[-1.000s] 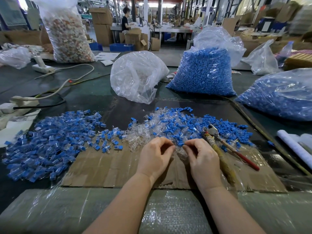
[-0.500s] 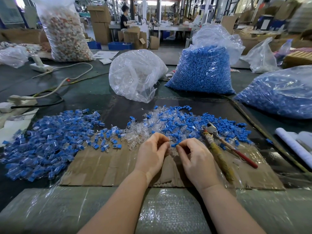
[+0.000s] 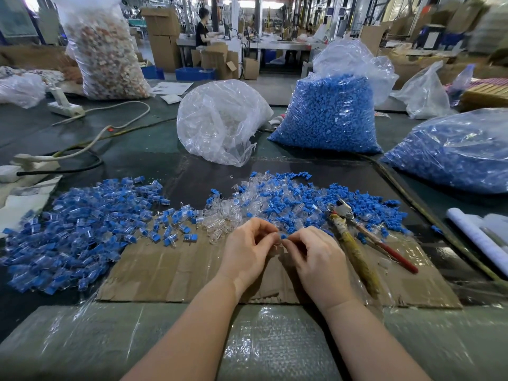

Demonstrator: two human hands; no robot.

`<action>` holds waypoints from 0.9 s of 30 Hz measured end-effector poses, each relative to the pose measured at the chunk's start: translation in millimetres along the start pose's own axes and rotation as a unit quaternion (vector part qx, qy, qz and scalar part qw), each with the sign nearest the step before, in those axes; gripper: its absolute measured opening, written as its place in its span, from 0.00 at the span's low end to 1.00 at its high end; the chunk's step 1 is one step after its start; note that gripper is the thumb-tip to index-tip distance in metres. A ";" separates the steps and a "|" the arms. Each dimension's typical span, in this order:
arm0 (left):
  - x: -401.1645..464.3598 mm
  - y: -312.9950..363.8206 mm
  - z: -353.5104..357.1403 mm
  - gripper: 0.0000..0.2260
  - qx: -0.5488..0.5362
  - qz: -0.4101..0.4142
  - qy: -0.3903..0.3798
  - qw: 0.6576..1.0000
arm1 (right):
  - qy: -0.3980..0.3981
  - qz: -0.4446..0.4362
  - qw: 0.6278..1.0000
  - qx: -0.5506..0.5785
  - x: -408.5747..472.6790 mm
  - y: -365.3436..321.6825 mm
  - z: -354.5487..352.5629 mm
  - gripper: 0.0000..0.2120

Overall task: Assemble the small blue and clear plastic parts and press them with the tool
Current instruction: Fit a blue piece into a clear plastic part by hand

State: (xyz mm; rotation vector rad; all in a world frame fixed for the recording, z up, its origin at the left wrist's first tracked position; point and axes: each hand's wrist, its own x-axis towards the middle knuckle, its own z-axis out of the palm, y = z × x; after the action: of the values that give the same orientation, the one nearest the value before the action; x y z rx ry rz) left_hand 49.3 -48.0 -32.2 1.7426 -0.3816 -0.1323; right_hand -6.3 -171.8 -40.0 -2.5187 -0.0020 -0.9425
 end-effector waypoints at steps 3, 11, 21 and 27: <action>-0.1 0.6 -0.8 0.08 0.018 0.004 0.008 1.000 | -0.001 0.014 0.998 0.054 0.3 2.0 -1.2 0.03; -0.7 3.0 -0.9 0.06 0.062 0.027 0.006 0.998 | -0.043 -0.001 0.995 0.093 2.4 1.0 -6.4 0.10; -1.0 4.5 -1.2 0.05 0.064 0.036 -0.008 0.997 | -0.031 -0.004 0.996 0.085 3.9 -4.0 -8.8 0.17; -0.1 3.3 -2.8 0.05 0.043 0.027 -0.014 0.999 | -0.025 0.001 0.996 0.082 3.9 -2.8 -6.6 0.17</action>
State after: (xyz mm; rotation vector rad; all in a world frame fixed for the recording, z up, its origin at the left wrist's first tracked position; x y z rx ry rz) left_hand 49.4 -45.9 -28.5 1.8140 -0.4604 -0.1015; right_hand -7.9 -172.6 -32.1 -2.3890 -0.0878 -0.8423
